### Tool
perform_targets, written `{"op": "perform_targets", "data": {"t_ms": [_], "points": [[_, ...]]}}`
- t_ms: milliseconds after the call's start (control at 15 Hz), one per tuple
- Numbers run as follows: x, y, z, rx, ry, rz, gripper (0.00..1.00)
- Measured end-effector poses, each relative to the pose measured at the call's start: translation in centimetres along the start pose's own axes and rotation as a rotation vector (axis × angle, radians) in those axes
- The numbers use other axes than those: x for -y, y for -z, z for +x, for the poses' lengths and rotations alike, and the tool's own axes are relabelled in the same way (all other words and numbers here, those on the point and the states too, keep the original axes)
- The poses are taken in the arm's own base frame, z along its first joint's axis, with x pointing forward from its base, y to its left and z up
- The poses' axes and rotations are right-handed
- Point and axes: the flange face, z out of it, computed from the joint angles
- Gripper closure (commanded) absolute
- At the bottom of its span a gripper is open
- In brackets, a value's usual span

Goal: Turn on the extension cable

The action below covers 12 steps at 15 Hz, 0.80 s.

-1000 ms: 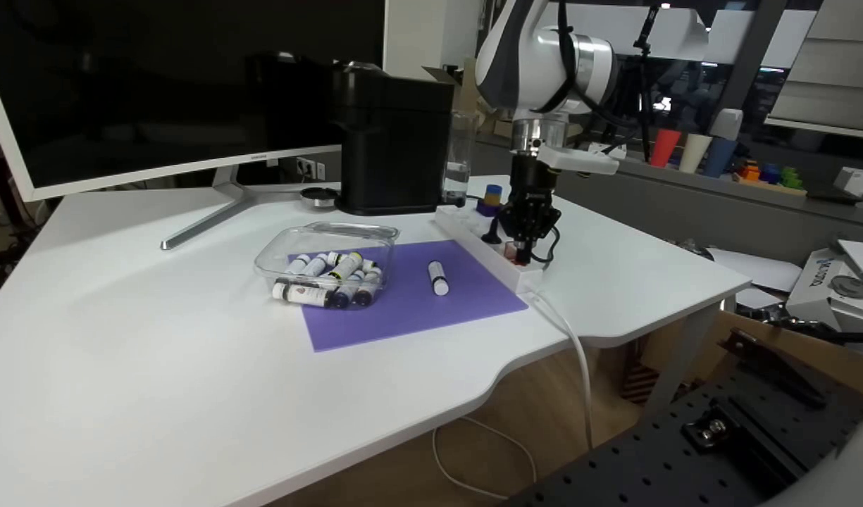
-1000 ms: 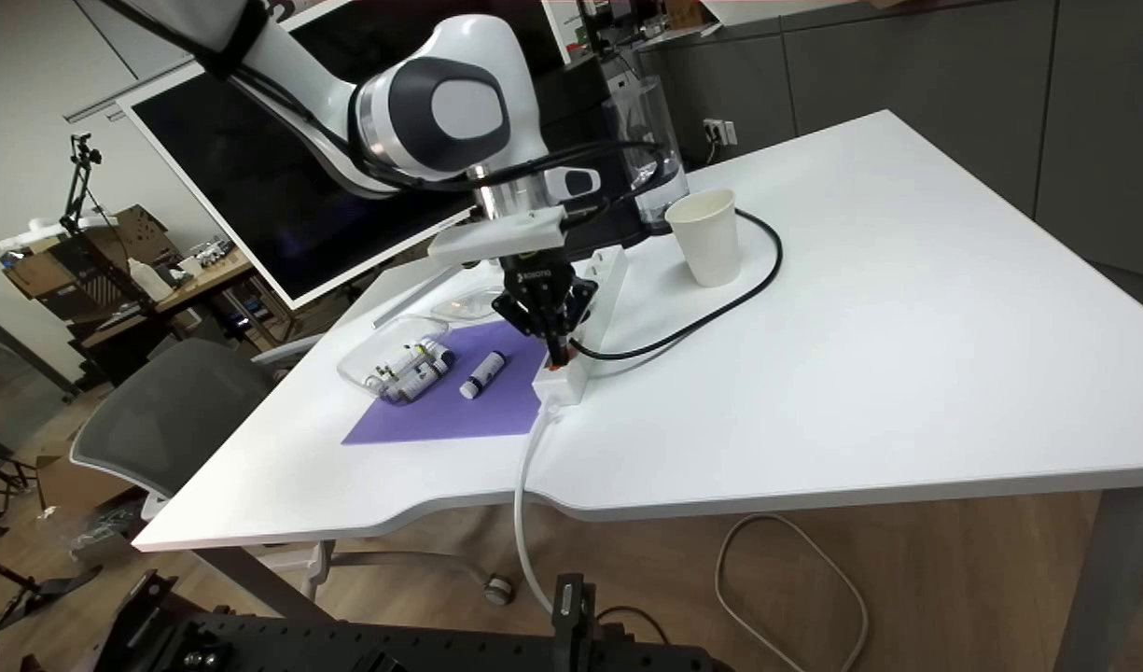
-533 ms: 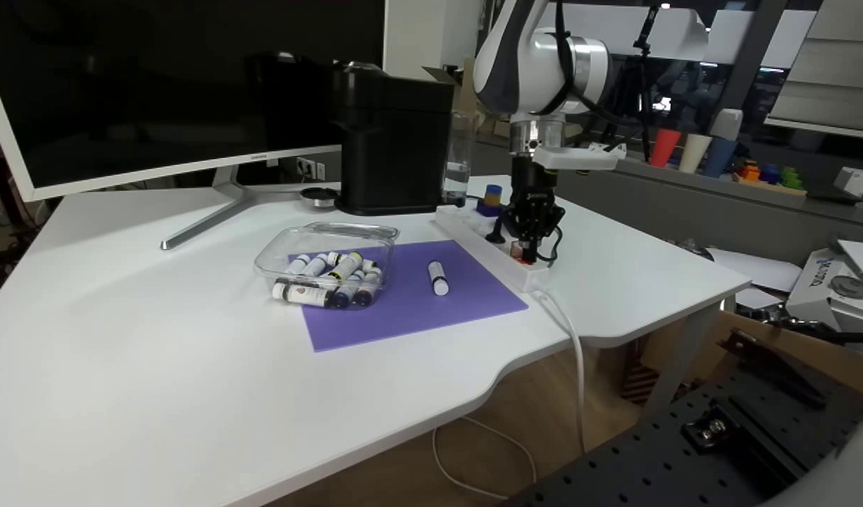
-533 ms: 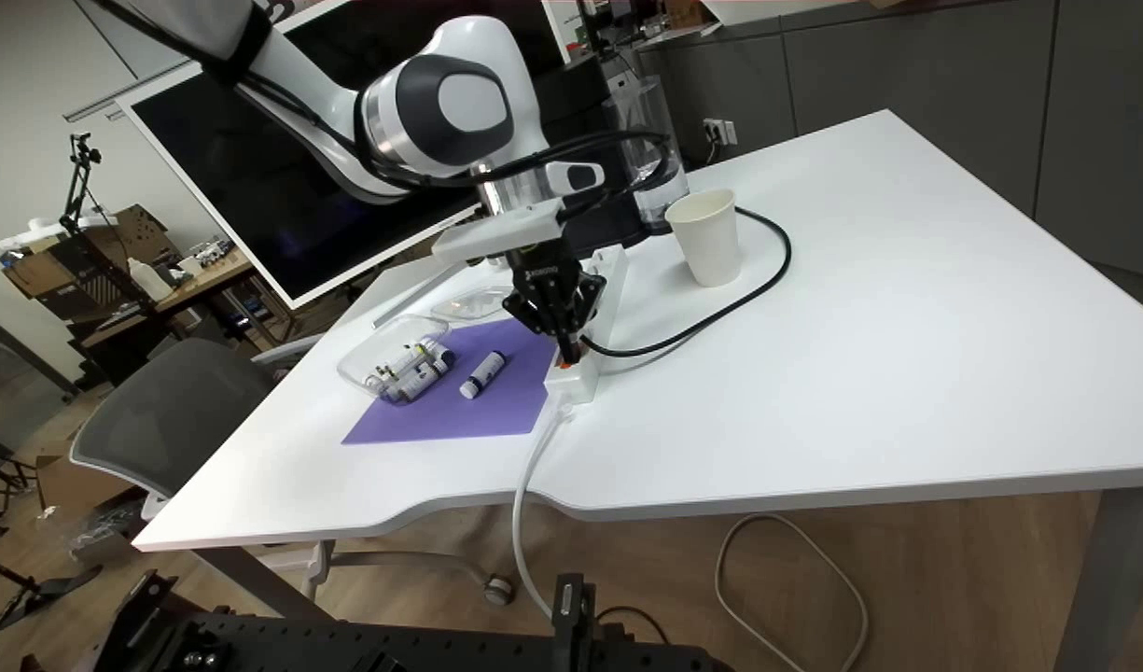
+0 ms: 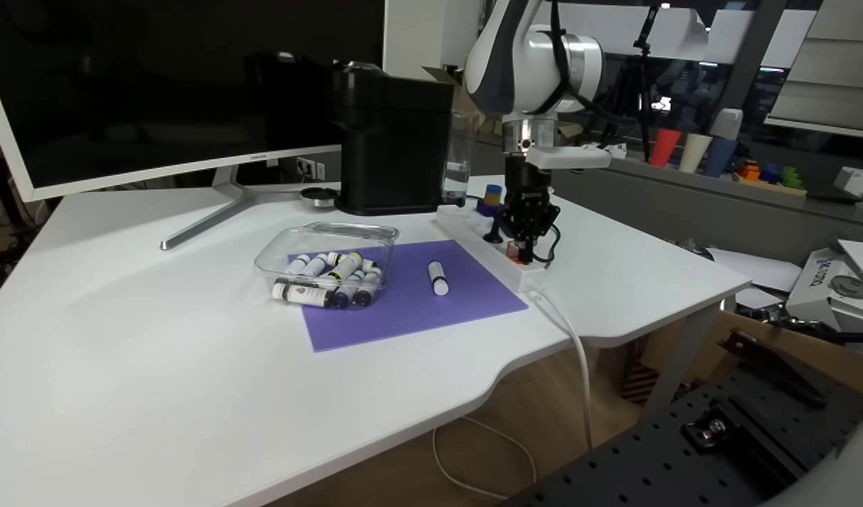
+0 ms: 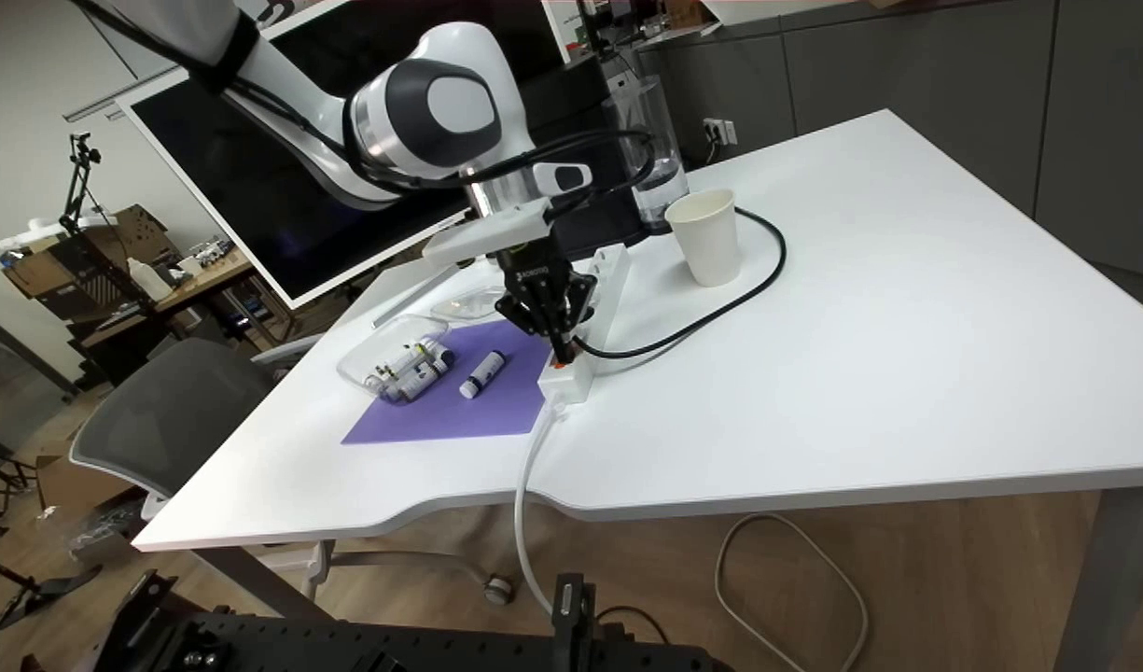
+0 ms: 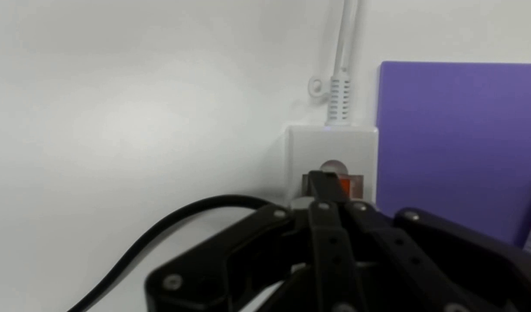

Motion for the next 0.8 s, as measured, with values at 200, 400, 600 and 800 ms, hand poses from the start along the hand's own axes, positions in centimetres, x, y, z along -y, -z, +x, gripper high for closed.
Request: {"op": "perform_targets", "data": {"t_ms": [200, 400, 600, 800], "points": [[2.1, 1.3, -1.2, -0.009, 0.04, -0.004, 0.61], [4.7, 4.3, -3.5, -0.04, 0.094, -0.024, 0.41], [6.7, 8.0, -6.3, -0.092, 0.139, -0.063, 0.2], [8.2, 11.7, -9.3, -0.154, 0.143, -0.112, 0.02]]}}
